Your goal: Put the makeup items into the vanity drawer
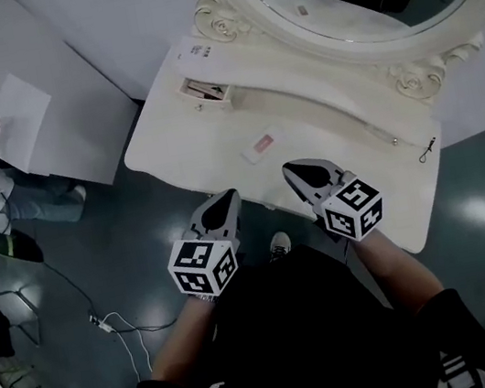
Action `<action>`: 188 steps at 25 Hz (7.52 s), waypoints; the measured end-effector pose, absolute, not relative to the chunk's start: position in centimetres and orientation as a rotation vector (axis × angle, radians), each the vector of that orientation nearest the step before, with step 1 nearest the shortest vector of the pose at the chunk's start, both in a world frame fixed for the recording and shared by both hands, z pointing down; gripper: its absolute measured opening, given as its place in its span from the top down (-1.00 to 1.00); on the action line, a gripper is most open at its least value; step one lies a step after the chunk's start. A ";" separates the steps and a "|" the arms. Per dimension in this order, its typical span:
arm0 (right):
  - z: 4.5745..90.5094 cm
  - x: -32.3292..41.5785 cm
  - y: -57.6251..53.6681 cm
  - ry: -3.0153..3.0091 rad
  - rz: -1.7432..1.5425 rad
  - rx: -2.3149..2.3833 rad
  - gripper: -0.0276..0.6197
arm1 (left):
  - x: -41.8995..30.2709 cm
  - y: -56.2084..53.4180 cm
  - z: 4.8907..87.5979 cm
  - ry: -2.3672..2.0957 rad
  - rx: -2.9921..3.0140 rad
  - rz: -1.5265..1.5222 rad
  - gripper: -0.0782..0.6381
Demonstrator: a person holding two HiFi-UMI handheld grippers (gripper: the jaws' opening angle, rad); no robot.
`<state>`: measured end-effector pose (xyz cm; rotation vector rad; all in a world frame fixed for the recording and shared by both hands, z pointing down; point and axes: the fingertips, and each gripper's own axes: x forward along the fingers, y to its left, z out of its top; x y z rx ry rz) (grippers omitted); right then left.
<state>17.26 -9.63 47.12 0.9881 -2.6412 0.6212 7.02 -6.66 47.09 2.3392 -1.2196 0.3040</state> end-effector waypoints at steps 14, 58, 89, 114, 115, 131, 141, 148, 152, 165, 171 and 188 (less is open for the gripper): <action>52.1 16.3 -13.9 -2.545 0.500 0.869 0.82 | 6.6 -9.4 49.4 -1.171 2.360 0.337 0.78; 66.0 15.6 -20.0 -1.925 0.012 -0.112 0.12 | 4.3 -16.0 54.6 -0.911 2.389 0.549 0.78; 56.2 6.9 -30.9 -2.102 0.440 0.780 0.20 | 0.4 -18.6 51.8 -0.898 2.452 0.502 0.78; 58.1 4.2 -36.0 -1.886 0.532 0.840 0.17 | -4.5 -24.9 52.8 -0.714 2.475 0.495 0.78; 58.0 4.1 -36.1 -1.892 0.539 0.849 0.17 | -4.6 -25.0 52.8 -0.707 2.474 0.497 0.78; 56.5 4.7 -35.9 -1.972 0.583 0.977 0.41 | -4.1 -26.1 53.1 -0.610 2.508 0.508 0.78; 51.4 7.8 -33.3 -2.140 0.515 1.226 0.82 | -2.2 -25.5 52.0 -0.630 2.555 0.534 0.78; 47.0 10.7 -28.7 -2.283 0.552 1.350 0.82 | 0.4 -23.5 49.3 -0.751 2.561 0.490 0.78; 44.5 12.4 -25.5 -2.363 0.558 1.394 0.82 | 2.3 -21.3 47.5 -0.814 2.575 0.465 0.78; 43.3 16.5 -14.8 -2.527 0.684 1.306 0.82 | 8.1 -11.9 45.8 -0.919 2.535 0.406 0.78; 42.8 16.7 -9.9 -2.574 0.688 1.237 0.82 | 8.9 -7.9 45.6 -0.980 2.482 0.369 0.78; 44.3 9.1 -1.7 -2.548 0.796 1.279 0.82 | 2.9 -2.2 46.4 -0.907 2.464 0.385 0.78</action>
